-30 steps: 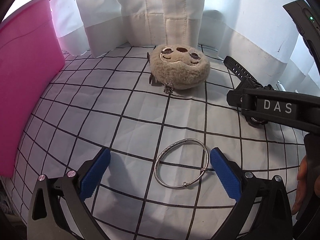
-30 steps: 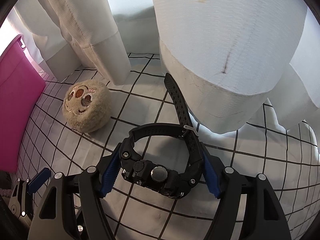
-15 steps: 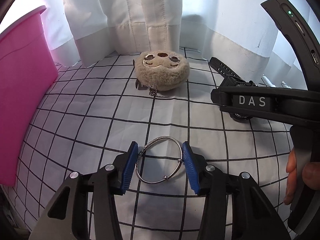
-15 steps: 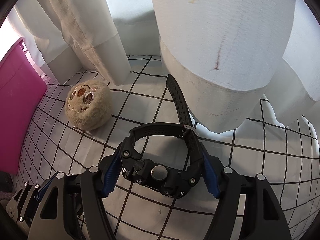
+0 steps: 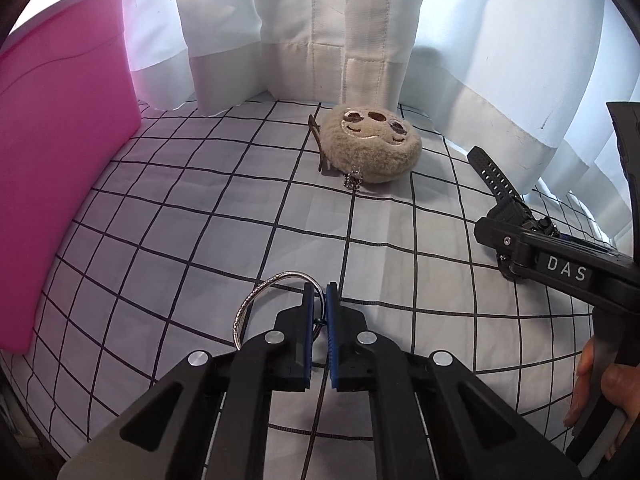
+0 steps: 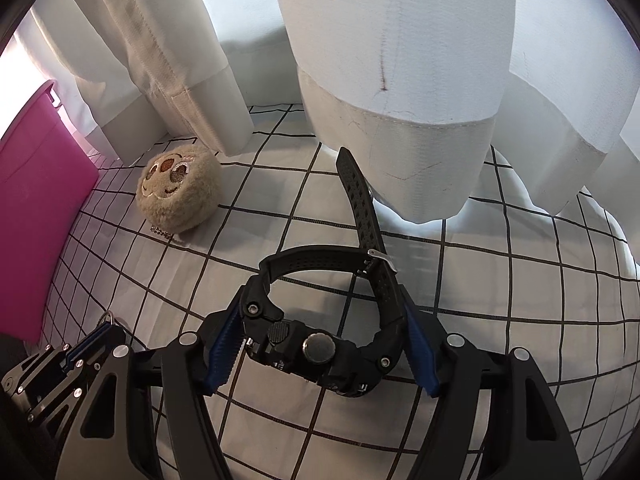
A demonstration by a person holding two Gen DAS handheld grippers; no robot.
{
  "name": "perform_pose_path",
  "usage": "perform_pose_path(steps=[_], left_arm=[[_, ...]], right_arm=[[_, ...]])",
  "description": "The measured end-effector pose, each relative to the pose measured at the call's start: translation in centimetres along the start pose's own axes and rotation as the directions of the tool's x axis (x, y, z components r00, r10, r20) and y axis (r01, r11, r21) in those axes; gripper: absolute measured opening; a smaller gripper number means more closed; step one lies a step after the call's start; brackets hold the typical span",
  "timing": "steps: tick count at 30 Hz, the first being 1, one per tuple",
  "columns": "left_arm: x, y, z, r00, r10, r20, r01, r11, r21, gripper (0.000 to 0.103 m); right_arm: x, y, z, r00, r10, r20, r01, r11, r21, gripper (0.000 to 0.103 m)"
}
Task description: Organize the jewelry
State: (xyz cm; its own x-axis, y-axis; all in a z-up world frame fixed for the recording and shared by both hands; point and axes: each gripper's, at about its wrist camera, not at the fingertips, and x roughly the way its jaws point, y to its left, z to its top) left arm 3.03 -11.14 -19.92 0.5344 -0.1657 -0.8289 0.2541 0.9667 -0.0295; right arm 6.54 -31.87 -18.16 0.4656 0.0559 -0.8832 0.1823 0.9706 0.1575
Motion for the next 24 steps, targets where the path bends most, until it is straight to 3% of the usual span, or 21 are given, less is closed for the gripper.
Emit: perform_pose_path(steps=[8,11,13,16,17,18,19,21,24], left_arm=[[-0.1,1.1,-0.2,0.998,-0.055,-0.009,0.054,0.999,-0.005,0.007],[-0.2,1.6,-0.2,0.999,-0.049,-0.004,0.049,0.999,-0.022,0.021],[-0.5,1.8,-0.2,0.999,-0.045,0.001,0.045,0.999,-0.016,0.038],[-0.7,2.2,-0.2,0.999,-0.036,0.005,0.036,0.999,-0.015,0.049],[-0.8,2.3,-0.3,0.999,-0.032,0.004,0.032,0.999,-0.020,0.057],[-0.8,2.5,-0.3,1.000,-0.021,0.008,0.021,0.999,-0.028,0.082],[-1.1,2.8,-0.4,1.000,-0.006,0.028,0.007,0.999,-0.038,0.091],[-1.4,3.0,-0.5,0.999,0.001,0.052,0.001,0.999,-0.046,0.093],[-0.1,2.6,-0.6,0.998,0.057,-0.007,-0.058,0.998,-0.002,0.093]], right_arm=[[0.4,0.5,0.6,1.000,-0.003,-0.005,0.003,1.000,0.008,0.067],[0.5,0.6,0.6,1.000,0.000,-0.008,0.000,1.000,0.010,0.067],[0.5,0.7,0.6,1.000,-0.001,-0.009,0.001,1.000,0.010,0.068],[0.6,0.8,0.7,1.000,0.000,-0.008,0.000,1.000,0.012,0.068],[0.6,0.7,0.7,1.000,0.001,-0.007,-0.001,1.000,0.013,0.068],[0.5,0.7,0.6,1.000,0.002,-0.007,-0.002,1.000,0.014,0.068],[0.5,0.6,0.6,1.000,0.003,-0.007,-0.003,1.000,0.015,0.068],[0.4,0.5,0.6,1.000,0.005,-0.006,-0.005,1.000,0.014,0.068],[0.4,0.4,0.6,1.000,0.003,-0.006,-0.003,1.000,0.012,0.068]])
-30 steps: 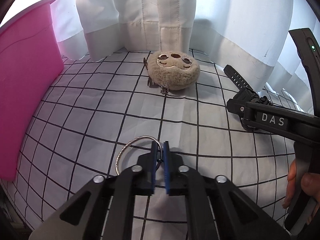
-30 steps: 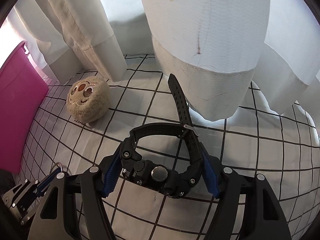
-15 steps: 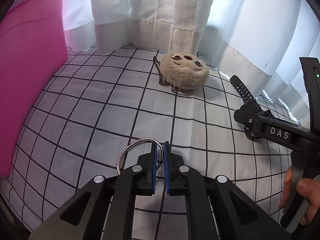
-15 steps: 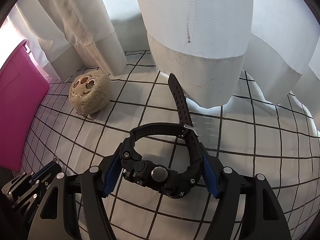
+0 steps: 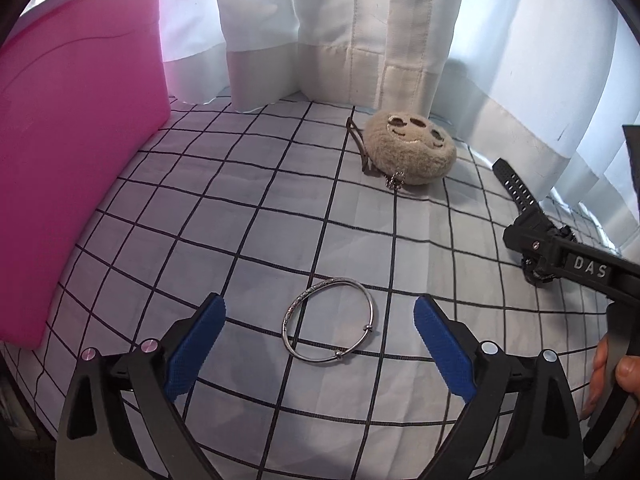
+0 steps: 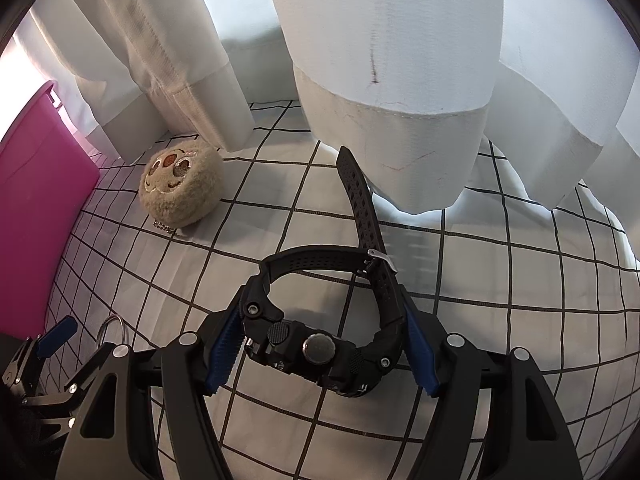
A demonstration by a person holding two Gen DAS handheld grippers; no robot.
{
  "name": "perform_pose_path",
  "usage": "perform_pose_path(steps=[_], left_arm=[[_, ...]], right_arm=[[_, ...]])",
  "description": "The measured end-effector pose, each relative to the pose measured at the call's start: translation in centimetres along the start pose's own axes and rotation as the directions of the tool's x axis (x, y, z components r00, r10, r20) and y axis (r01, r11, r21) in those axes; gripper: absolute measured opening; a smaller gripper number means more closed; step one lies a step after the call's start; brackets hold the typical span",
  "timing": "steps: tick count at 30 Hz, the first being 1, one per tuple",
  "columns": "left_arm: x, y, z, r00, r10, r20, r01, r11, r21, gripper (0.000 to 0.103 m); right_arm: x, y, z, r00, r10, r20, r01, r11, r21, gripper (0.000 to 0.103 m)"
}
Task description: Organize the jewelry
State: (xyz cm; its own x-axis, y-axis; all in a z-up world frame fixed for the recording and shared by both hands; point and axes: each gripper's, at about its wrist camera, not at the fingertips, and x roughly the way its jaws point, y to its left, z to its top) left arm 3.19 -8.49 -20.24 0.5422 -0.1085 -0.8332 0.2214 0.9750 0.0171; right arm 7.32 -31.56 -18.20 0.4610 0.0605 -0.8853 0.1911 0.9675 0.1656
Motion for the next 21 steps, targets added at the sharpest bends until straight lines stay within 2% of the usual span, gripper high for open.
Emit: perform_pose_path(steps=[2,3,8,9,10,11,12,13,21], left_arm=[[1.0,-0.3,-0.5,0.998,0.046,-0.032,-0.045,0.998,0.037,0.096],[0.8,-0.2,-0.7,0.998,0.062,-0.003,-0.062,0.998,0.033,0.098],[0.8,0.4,-0.8,0.999,0.045,-0.013,-0.044,0.999,0.025,0.096],[0.8,0.5,-0.7,1.000,0.025,-0.010,-0.025,0.999,0.026,0.088],[0.5,0.4,-0.8,1.000,0.018,0.003,-0.018,0.999,0.042,0.072],[0.2,0.1,-0.8,1.000,0.003,0.010,-0.004,0.998,0.066,0.065],[0.1,-0.3,-0.9,1.000,-0.012,0.010,0.011,0.996,0.086,0.051],[-0.1,-0.8,-0.9,1.000,-0.011,0.009,0.010,0.995,0.102,0.047],[-0.6,-0.5,-1.1,1.000,-0.014,0.017,0.013,0.996,0.083,0.047]], right_arm=[[0.0,0.0,0.0,1.000,0.002,0.000,-0.002,1.000,0.001,0.068],[0.0,-0.1,0.0,1.000,0.003,-0.001,-0.003,1.000,0.000,0.068],[0.0,0.1,0.0,1.000,0.000,0.000,0.000,1.000,-0.009,0.068],[0.0,0.1,0.0,1.000,0.001,0.001,-0.001,1.000,-0.007,0.068],[0.0,0.1,0.0,1.000,0.002,0.001,-0.002,1.000,-0.006,0.068],[0.0,0.1,0.0,1.000,0.002,0.001,-0.002,1.000,-0.005,0.068],[0.0,0.1,-0.1,1.000,0.002,0.001,-0.002,1.000,-0.005,0.068],[0.0,0.1,-0.1,1.000,0.003,0.002,-0.003,1.000,-0.006,0.068],[0.1,-0.1,0.0,1.000,0.011,0.006,-0.011,1.000,0.001,0.068]])
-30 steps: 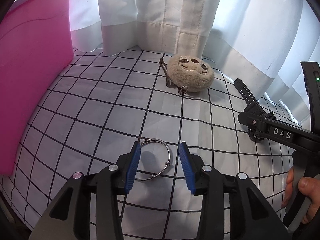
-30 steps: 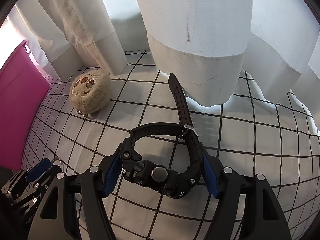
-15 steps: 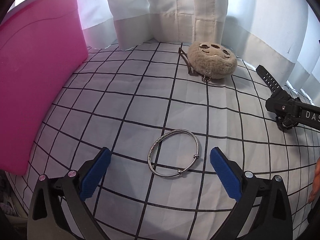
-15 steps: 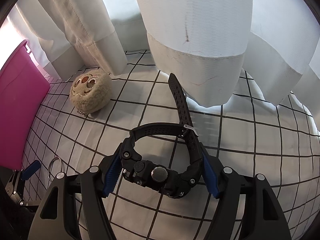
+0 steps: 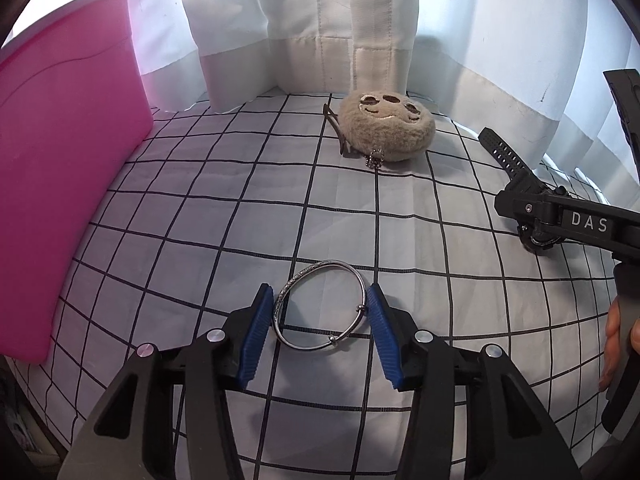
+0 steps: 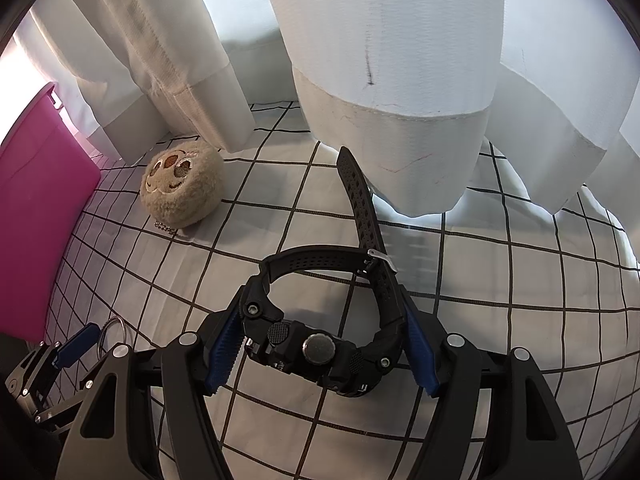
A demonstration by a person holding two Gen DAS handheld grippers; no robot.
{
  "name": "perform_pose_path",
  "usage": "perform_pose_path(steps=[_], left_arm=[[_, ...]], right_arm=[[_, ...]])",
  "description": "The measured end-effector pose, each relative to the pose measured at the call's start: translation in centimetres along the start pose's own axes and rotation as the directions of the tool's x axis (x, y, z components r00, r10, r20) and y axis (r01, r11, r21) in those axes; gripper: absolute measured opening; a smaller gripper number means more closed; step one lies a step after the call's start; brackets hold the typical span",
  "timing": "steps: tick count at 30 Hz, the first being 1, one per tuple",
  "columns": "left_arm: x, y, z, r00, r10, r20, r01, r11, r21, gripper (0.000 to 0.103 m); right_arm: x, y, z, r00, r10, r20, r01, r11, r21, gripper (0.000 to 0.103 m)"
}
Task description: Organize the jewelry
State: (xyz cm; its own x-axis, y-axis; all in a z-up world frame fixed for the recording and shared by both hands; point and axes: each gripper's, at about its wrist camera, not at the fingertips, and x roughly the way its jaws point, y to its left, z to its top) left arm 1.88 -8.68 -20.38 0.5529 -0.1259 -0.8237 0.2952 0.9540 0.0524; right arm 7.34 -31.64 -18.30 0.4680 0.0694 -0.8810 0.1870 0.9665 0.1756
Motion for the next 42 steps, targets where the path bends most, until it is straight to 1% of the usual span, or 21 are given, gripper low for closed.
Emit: perform_pose_path(steps=[9,15,19,24,30,34,39,42], left_arm=[[-2.0,-0.4,0.6,0.998,-0.009,0.055,0.008,1.000,0.017,0.047],[-3.8,0.1,1.6,0.996,-0.012,0.093,0.010,1.000,0.018,0.047],[-4.9,0.9,2.5,0.993,-0.015,0.114,0.015,1.000,-0.001,0.047],[-6.8,1.9,3.5,0.988,-0.022,0.151,0.023,1.000,-0.004,0.047],[-9.9,3.6,4.6,0.979,-0.019,0.202,0.019,1.000,-0.001,0.047],[-12.5,5.4,5.9,0.970,-0.020,0.244,0.024,1.000,-0.014,0.047],[-15.7,8.7,7.9,0.951,-0.010,0.308,0.026,0.999,-0.047,0.047],[-17.4,11.2,9.3,0.940,0.012,0.340,0.015,0.997,-0.077,0.047]], right_arm=[[-1.0,0.2,-0.3,1.000,0.005,0.023,-0.004,1.000,-0.010,0.067],[-3.2,1.0,-0.8,0.998,0.023,0.057,-0.021,1.000,-0.023,0.067],[-4.7,1.6,-1.0,0.997,0.032,0.073,-0.031,0.999,-0.025,0.067],[-6.6,2.9,-1.0,0.994,0.043,0.096,-0.040,0.999,-0.029,0.068],[-9.6,5.4,-0.9,0.988,0.067,0.137,-0.060,0.997,-0.055,0.067],[-11.8,7.5,-0.2,0.981,0.101,0.166,-0.090,0.993,-0.073,0.067],[-14.4,11.7,1.2,0.967,0.146,0.210,-0.120,0.984,-0.132,0.067],[-15.6,15.1,2.6,0.955,0.186,0.231,-0.145,0.972,-0.183,0.067]])
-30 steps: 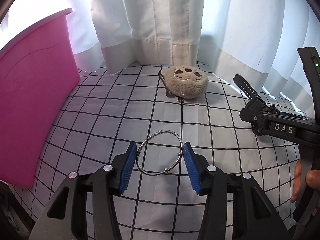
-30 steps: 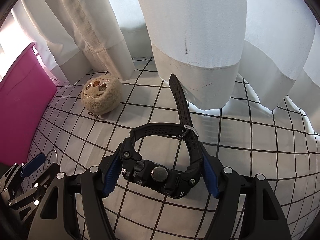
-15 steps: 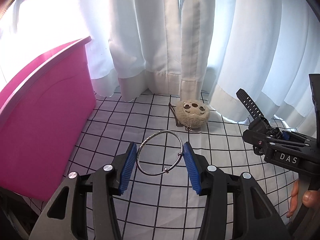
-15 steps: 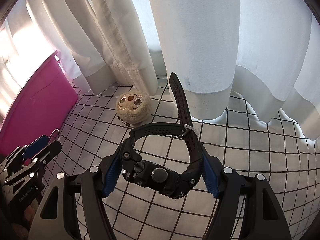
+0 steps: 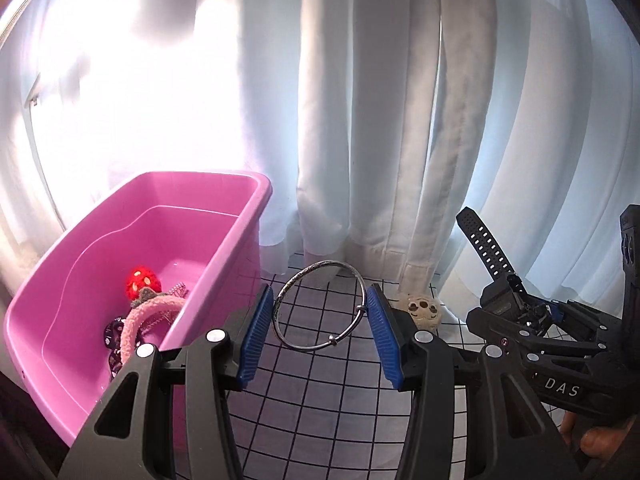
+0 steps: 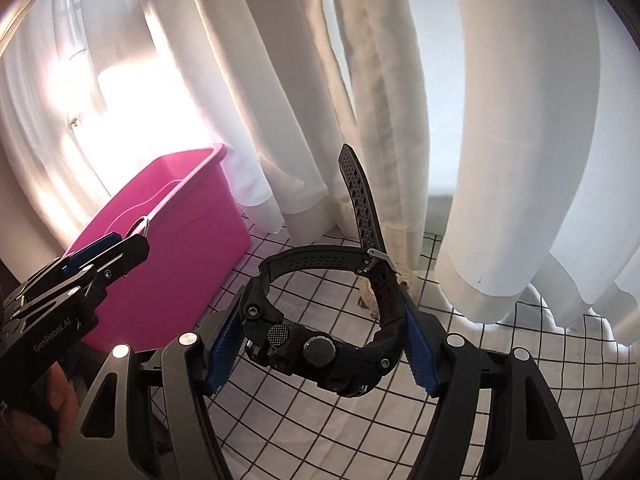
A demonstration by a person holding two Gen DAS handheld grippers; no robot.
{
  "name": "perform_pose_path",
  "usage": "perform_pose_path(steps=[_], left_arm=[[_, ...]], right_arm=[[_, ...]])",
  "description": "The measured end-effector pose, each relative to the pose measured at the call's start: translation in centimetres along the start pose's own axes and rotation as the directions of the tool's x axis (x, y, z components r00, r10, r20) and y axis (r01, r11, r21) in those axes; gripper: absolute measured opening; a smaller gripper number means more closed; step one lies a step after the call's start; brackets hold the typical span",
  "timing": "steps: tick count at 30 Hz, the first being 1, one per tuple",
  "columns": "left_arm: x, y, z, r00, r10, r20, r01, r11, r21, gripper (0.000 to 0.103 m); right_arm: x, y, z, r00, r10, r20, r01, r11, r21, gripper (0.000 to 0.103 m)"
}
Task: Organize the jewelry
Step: 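Carry the watch and bangle over the pink tub and release both, then move both grippers back toward the plush sloth keychain and brown hair clip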
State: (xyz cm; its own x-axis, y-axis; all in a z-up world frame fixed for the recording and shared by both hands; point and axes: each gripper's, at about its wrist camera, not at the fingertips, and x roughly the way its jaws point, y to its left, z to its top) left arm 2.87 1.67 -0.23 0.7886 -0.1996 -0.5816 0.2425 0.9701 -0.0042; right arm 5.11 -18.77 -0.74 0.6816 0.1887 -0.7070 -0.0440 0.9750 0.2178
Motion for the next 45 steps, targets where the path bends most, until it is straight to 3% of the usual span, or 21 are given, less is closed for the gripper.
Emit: perform_pose_path(steps=[9,14,20,28,42,44,45], left_arm=[[-2.2,9.5,4.4,0.989,0.137,0.062,-0.134,0.990,-0.046,0.047],[-0.8,15.7,4.3,0.979,0.206,-0.013,-0.206,0.973,-0.104,0.047],[1.0,21.5,2.6,0.958,0.255,-0.130,-0.275,0.947,-0.164,0.047],[3.3,24.8,0.9,0.941,0.226,-0.253,-0.280,0.938,-0.203,0.047],[4.8,26.4,-0.5,0.926,0.179,-0.332,-0.264,0.936,-0.233,0.048],[4.7,26.6,-0.5,0.925,0.185,-0.332,-0.272,0.933,-0.236,0.054],[4.5,26.7,-0.5,0.926,0.185,-0.330,-0.272,0.932,-0.241,0.070]], right_arm=[[2.0,11.7,6.7,0.987,0.153,0.040,-0.145,0.977,-0.156,0.067],[5.4,18.1,8.2,0.975,0.220,-0.039,-0.223,0.949,-0.222,0.067],[10.1,23.4,8.5,0.965,0.221,-0.145,-0.253,0.929,-0.270,0.067],[14.3,26.1,8.4,0.959,0.150,-0.239,-0.220,0.929,-0.298,0.067],[17.8,27.6,7.7,0.953,0.045,-0.299,-0.145,0.935,-0.323,0.068],[17.9,27.6,7.9,0.953,0.051,-0.298,-0.148,0.939,-0.312,0.068],[17.8,27.6,8.0,0.955,0.052,-0.292,-0.145,0.940,-0.308,0.068]])
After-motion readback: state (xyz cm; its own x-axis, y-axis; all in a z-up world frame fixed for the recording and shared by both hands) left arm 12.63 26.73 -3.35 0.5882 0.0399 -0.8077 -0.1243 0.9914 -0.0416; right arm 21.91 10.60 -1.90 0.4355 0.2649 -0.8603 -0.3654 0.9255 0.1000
